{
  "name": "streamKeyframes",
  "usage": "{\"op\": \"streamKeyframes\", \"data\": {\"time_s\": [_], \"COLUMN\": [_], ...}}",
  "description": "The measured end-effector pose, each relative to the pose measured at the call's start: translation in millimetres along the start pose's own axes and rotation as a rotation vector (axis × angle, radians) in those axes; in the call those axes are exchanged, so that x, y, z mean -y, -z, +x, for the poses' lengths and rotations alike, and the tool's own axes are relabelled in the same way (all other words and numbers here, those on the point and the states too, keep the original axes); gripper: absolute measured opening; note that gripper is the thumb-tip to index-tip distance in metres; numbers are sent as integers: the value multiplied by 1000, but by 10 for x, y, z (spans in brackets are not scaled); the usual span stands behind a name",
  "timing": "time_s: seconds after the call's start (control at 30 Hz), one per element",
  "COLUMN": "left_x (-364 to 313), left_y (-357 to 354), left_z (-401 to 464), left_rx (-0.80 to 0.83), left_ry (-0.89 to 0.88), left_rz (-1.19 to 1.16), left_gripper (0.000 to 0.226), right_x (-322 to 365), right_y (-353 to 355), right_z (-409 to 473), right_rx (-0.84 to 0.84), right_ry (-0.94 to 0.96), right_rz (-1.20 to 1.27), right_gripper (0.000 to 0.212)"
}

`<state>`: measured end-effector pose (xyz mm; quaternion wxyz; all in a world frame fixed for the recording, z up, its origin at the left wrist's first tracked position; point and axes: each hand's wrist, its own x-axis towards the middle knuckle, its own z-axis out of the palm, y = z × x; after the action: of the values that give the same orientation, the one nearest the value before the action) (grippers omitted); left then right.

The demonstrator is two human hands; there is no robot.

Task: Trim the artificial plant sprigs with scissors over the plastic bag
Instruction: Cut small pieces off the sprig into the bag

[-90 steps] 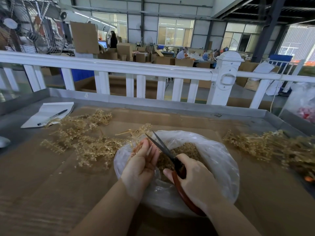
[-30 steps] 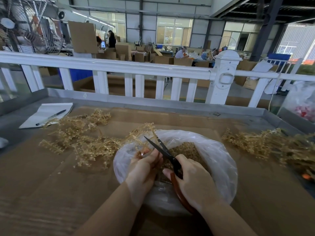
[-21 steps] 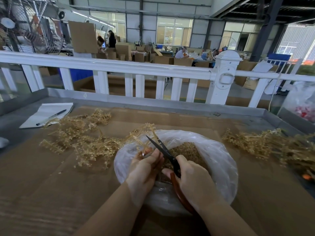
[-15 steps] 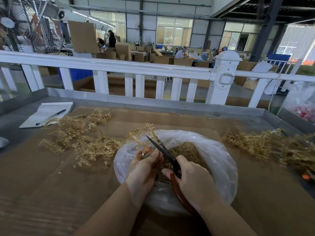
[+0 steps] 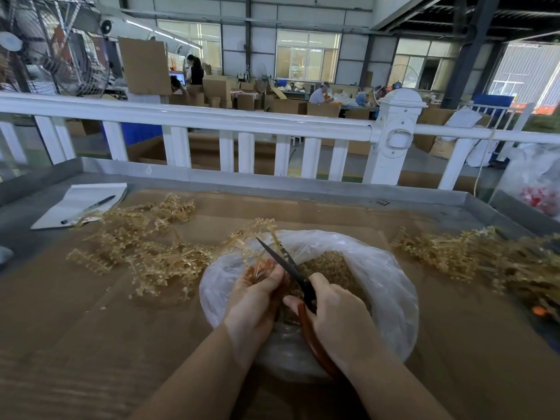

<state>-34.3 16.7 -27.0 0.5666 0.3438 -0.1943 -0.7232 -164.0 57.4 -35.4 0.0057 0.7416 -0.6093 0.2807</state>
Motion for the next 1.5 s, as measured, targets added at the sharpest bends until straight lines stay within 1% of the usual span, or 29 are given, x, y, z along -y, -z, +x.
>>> {"op": "streamKeyframes", "data": {"time_s": [0.13, 0.3, 0.47, 0.67, 0.73, 0.83, 1.03, 1.17, 1.33, 1.5], "left_x": [8, 4, -37, -77, -70, -81, -85, -97, -81, -74], "left_y": [-2, 4, 20, 19, 19, 23, 17, 6, 30, 33], "left_z": [23, 37, 18, 7, 19, 23, 15, 2, 11, -5], "left_rx": [18, 21, 40, 8, 10, -1, -14, -3, -1, 3], "left_ry": [-11, -5, 31, 45, 45, 41, 57, 55, 49, 32], "left_rz": [-35, -46, -51, -93, -67, -70, -105, -121, -135, -98], "left_gripper": [13, 12, 23, 12, 13, 22, 15, 24, 17, 19], "right_x": [-3, -19, -37, -54, -55, -42, -5, 19, 14, -21], "right_y": [-6, -19, -8, 40, 70, 103, 93, 69, 38, 25], "right_z": [13, 23, -2, -37, -36, -47, -67, -61, -62, -72], "right_rx": [-15, -24, -6, 21, 30, 37, 25, 13, 7, 9], "right_ry": [34, 39, 35, 42, 38, 31, 6, 5, 12, 6], "right_rz": [-69, -91, -113, -94, -87, -76, -21, -5, 12, 4], "right_gripper": [34, 42, 39, 37, 35, 33, 28, 27, 27, 27]}}
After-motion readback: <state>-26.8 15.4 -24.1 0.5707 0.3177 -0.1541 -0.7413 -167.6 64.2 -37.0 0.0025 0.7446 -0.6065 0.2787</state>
